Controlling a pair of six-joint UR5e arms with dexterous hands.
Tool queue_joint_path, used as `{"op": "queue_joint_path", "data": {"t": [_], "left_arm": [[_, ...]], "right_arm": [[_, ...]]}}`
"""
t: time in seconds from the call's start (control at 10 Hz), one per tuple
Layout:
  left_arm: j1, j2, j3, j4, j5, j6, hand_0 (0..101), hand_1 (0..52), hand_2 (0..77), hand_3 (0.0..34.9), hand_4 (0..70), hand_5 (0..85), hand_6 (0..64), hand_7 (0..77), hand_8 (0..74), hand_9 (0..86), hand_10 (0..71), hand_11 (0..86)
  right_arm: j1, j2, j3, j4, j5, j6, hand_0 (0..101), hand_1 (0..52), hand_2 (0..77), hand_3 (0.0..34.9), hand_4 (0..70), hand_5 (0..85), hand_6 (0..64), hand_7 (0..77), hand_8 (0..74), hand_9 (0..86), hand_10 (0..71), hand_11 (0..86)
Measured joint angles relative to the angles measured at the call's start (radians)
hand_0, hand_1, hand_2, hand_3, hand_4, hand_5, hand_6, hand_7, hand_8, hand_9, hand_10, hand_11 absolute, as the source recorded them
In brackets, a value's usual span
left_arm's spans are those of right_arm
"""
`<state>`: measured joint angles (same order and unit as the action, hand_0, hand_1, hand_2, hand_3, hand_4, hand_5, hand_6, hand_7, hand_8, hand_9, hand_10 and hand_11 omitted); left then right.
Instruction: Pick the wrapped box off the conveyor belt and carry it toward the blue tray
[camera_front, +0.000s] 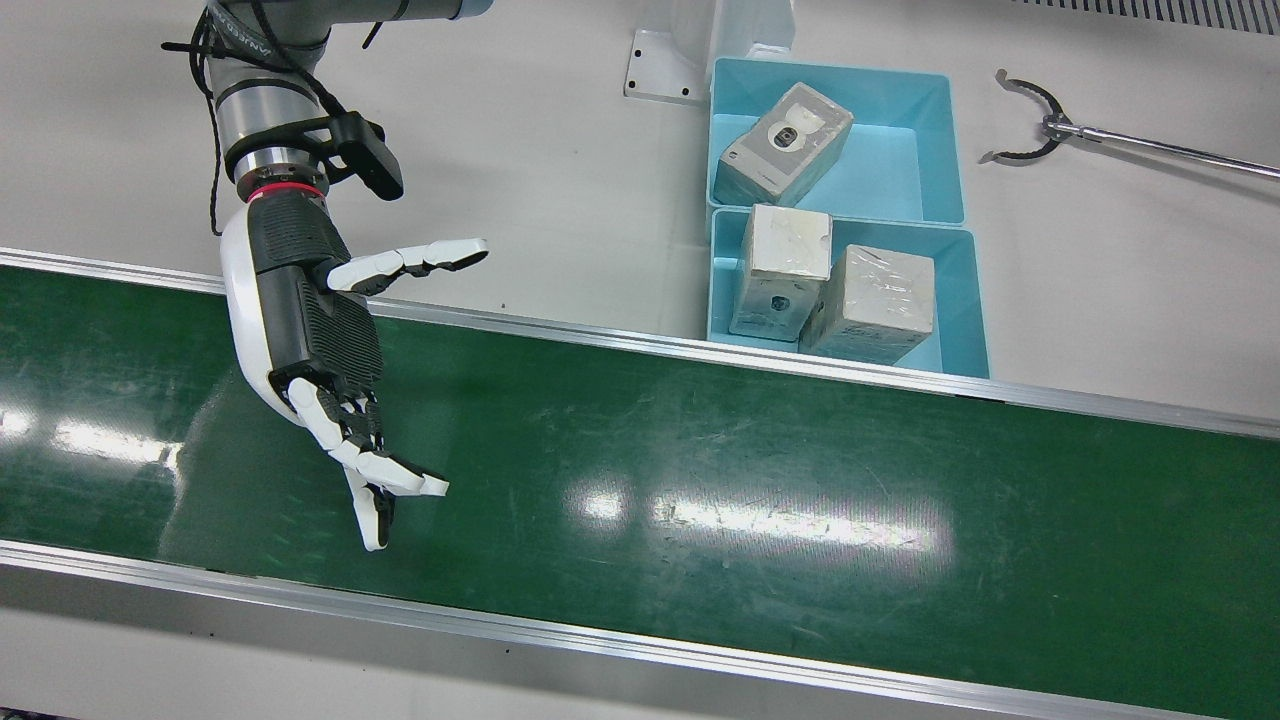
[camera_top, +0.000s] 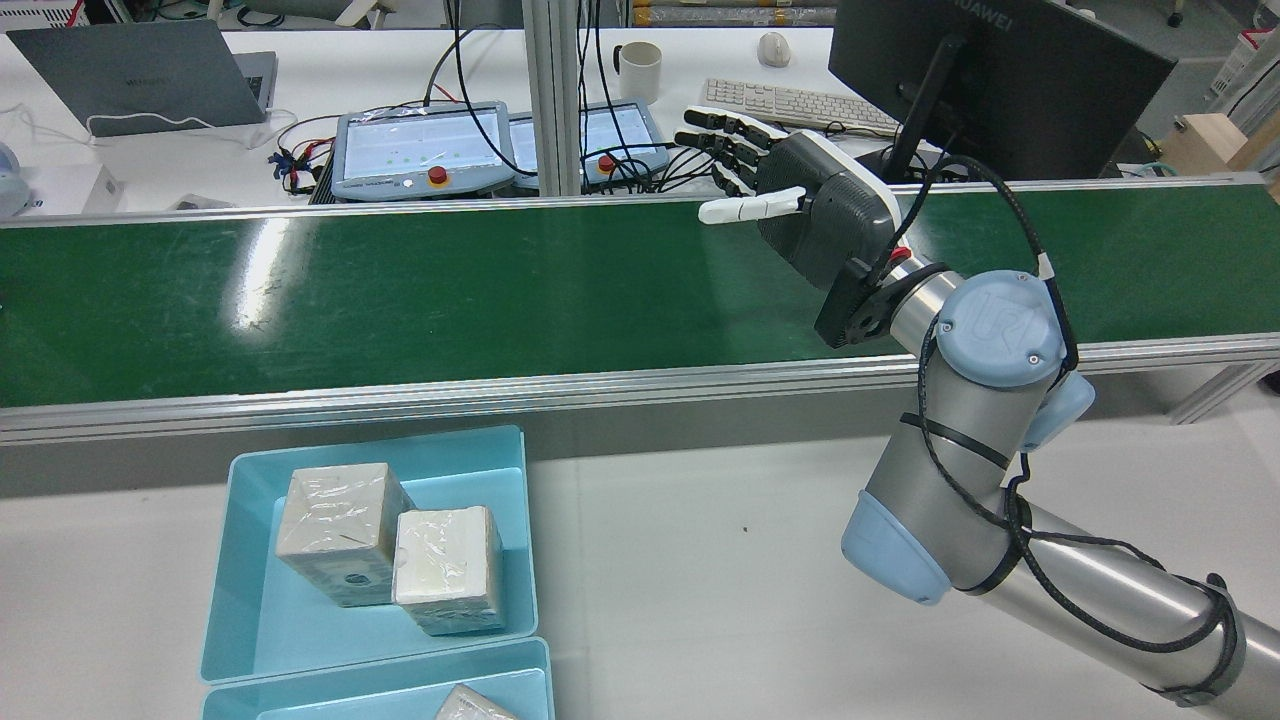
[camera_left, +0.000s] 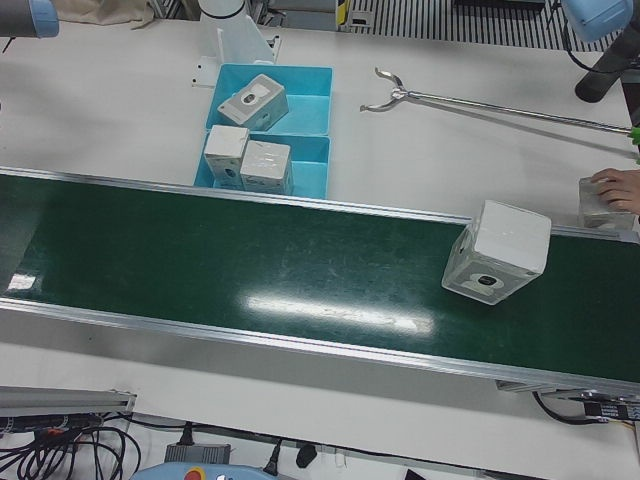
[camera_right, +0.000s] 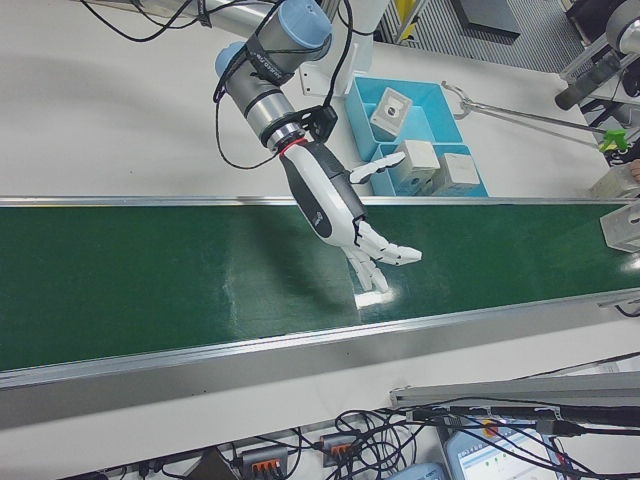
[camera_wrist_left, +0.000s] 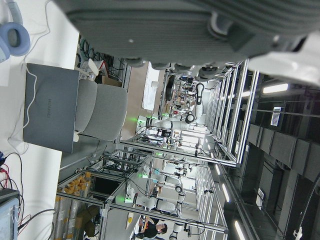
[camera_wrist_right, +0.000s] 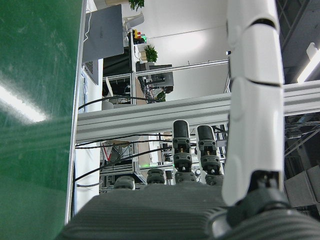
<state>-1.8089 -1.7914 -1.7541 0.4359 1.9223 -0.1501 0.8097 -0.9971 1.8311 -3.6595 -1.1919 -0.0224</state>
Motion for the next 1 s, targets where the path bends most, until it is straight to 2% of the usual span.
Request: {"op": "queue_joint_path", "data": {"t": [0.1, 0.3, 0.4, 0.5, 1.0], "left_arm": [[0.000, 0.000, 0.000, 0.000, 0.000, 0.000, 0, 0.0, 1.1, 0.0, 0.0, 0.5, 0.0, 0.5, 0.5, 0.0, 0.5, 0.0], [0.000, 0.000, 0.000, 0.000, 0.000, 0.000, 0, 0.0, 1.1, 0.0, 0.0, 0.5, 0.0, 0.5, 0.5, 0.0, 0.0, 0.0], [0.000, 0.000, 0.000, 0.000, 0.000, 0.000, 0, 0.0, 0.5, 0.0, 0.0, 0.5, 0.0, 0.5, 0.5, 0.0, 0.0, 0.0], [0.000, 0.000, 0.000, 0.000, 0.000, 0.000, 0, 0.0, 0.5, 0.0, 0.0, 0.5, 0.0, 0.5, 0.5, 0.0, 0.5, 0.0], [0.000, 0.000, 0.000, 0.000, 0.000, 0.000, 0, 0.0, 1.1, 0.0, 0.0, 1.1, 0.0, 0.5, 0.5, 0.0, 0.5, 0.0]], "right_arm": [[-0.001, 0.000, -0.001, 0.008, 0.000, 0.001, 48, 14.2, 9.3, 6.7, 14.7, 18.5, 7.6, 22.9, 1.1, 4.9, 0.0, 1.6], [-0.003, -0.002, -0.005, 0.037, 0.001, 0.001, 49, 14.7, 8.7, 6.7, 14.7, 18.5, 7.6, 23.5, 1.1, 6.0, 0.5, 1.6], [-0.004, -0.002, -0.006, 0.046, 0.002, 0.001, 49, 13.1, 8.7, 6.7, 15.3, 18.5, 7.6, 24.0, 1.1, 6.0, 0.0, 1.6], [-0.005, -0.003, -0.007, 0.050, 0.002, 0.001, 49, 14.7, 9.8, 6.7, 16.9, 18.5, 9.3, 25.6, 1.1, 6.0, 0.5, 1.6], [-0.018, -0.005, -0.008, 0.053, 0.004, 0.007, 49, 14.7, 11.4, 6.8, 20.2, 20.2, 9.8, 27.8, 2.2, 7.1, 0.5, 2.2]]}}
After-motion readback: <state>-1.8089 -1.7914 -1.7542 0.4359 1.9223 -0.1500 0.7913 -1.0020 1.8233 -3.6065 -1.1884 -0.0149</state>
